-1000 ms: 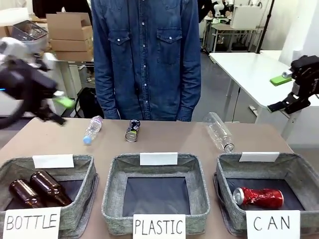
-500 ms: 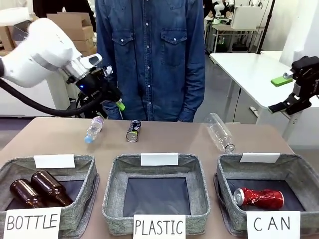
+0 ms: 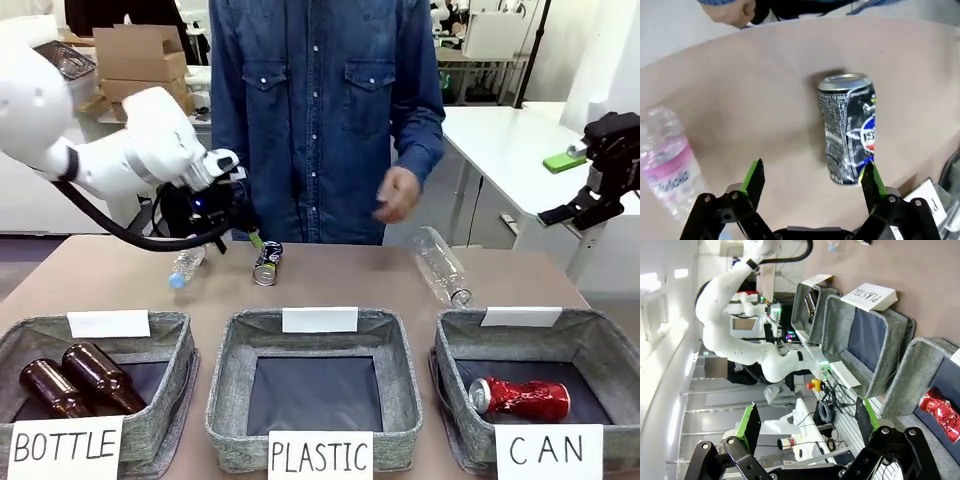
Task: Sort the can waste into the basket.
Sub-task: Pick up the can waste from the table and place it in the right Fabric basket.
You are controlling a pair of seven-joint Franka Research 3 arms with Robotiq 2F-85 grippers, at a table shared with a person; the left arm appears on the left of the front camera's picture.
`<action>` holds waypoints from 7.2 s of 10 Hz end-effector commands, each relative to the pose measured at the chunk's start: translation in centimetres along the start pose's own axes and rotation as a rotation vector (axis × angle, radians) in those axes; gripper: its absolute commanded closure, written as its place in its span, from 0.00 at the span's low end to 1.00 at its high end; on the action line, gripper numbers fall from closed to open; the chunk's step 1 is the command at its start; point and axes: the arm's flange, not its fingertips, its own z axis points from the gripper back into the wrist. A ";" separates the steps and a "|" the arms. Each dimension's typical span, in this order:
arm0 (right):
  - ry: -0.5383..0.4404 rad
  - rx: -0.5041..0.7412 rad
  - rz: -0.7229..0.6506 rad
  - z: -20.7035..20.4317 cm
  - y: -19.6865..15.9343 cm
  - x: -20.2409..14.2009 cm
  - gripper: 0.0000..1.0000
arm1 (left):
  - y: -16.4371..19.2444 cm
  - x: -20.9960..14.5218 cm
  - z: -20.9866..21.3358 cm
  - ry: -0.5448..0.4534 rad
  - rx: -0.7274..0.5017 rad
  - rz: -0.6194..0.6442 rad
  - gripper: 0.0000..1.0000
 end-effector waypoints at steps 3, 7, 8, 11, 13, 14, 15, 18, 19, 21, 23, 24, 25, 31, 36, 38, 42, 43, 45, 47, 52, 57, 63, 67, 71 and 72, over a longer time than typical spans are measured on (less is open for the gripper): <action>0.010 -0.004 0.016 0.3 0.0 0.0 0.00 | -4.3 0.0 -2.8 0.005 -0.046 -0.024 0.00; 0.010 -0.004 0.016 0.3 0.0 0.0 0.00 | -5.0 -0.3 -6.1 0.008 0.066 -0.022 0.00; 0.010 -0.004 0.016 0.3 0.0 0.0 0.00 | -4.9 -0.4 -6.3 -0.002 0.088 -0.024 0.00; 0.010 -0.004 0.016 0.3 0.0 0.0 0.00 | -5.3 -0.5 -6.5 -0.025 0.113 -0.039 0.58; 0.010 -0.004 0.016 0.3 0.0 0.0 0.00 | -5.5 -0.6 -6.6 -0.027 0.115 -0.039 1.00; 0.010 -0.004 0.016 0.3 0.0 0.0 0.00 | -5.5 -0.7 -6.6 -0.027 0.117 -0.040 1.00; 0.010 -0.004 0.016 0.3 0.0 0.0 0.00 | -5.5 -0.7 -6.4 -0.031 0.124 -0.037 1.00; 0.010 -0.004 0.016 0.3 0.0 0.0 0.00 | -4.8 -1.2 -4.4 -0.038 0.119 -0.031 1.00; 0.010 -0.004 0.016 0.3 0.0 0.0 0.00 | -4.5 -2.0 -2.2 -0.018 0.116 -0.046 1.00; 0.010 -0.004 0.016 0.3 0.0 0.0 0.00 | -3.2 -7.4 7.4 0.067 0.114 -0.179 1.00; 0.010 -0.004 0.016 0.3 0.0 0.0 0.00 | -2.0 -15.9 16.5 0.145 0.074 -0.267 1.00; 0.010 -0.004 0.016 0.3 0.0 0.0 0.00 | -2.8 -20.7 19.3 0.177 -0.016 -0.354 1.00; 0.010 -0.004 0.016 0.3 0.0 0.0 0.00 | -3.9 -24.3 20.5 0.222 -0.054 -0.452 1.00; 0.010 -0.004 0.016 0.3 0.0 0.0 0.00 | -11.2 -34.1 16.9 0.359 -0.331 -1.224 1.00; 0.010 -0.004 0.016 0.3 0.0 0.0 0.00 | -12.6 -32.5 16.7 0.258 -0.307 -1.172 0.54; 0.010 -0.004 0.016 0.3 0.0 0.0 0.00 | -13.3 -29.3 14.3 0.189 -0.282 -1.306 0.54; 0.010 -0.004 0.016 0.3 0.0 0.0 0.00 | -10.1 -33.7 20.6 0.269 -0.176 -1.327 0.54; 0.010 -0.004 0.016 0.3 0.0 0.0 0.00 | -8.8 -37.2 22.5 0.156 -0.124 -1.292 0.54; 0.010 -0.004 0.016 0.3 0.0 0.0 0.00 | -8.6 -40.6 23.1 -0.008 -0.069 -1.324 0.54; 0.010 -0.004 0.016 0.3 0.0 0.0 0.00 | -10.5 -37.9 21.4 -0.170 -0.032 -1.422 0.54; -0.170 -0.219 -0.057 9.9 2.2 -6.2 0.00 | -24.5 -22.1 7.9 -0.395 -0.413 -1.566 0.54; -0.332 -0.374 -0.101 17.0 0.7 -13.4 0.00 | -37.9 -16.9 -7.4 -0.304 -0.560 -1.544 0.54; -0.332 -0.374 -0.101 17.0 0.7 -13.4 0.00 | -40.9 -18.1 -10.4 -0.325 -0.590 -1.550 0.54; -0.332 -0.374 -0.101 17.0 0.7 -13.4 0.00 | -41.9 -18.5 -10.8 -0.364 -0.596 -1.591 0.39; -0.332 -0.374 -0.101 17.0 0.7 -13.4 0.00 | -41.8 -18.7 -10.1 -0.383 -0.575 -1.583 0.00; -0.332 -0.374 -0.101 17.0 0.7 -13.4 0.00 | -41.7 -19.1 -9.5 -0.382 -0.578 -1.568 0.00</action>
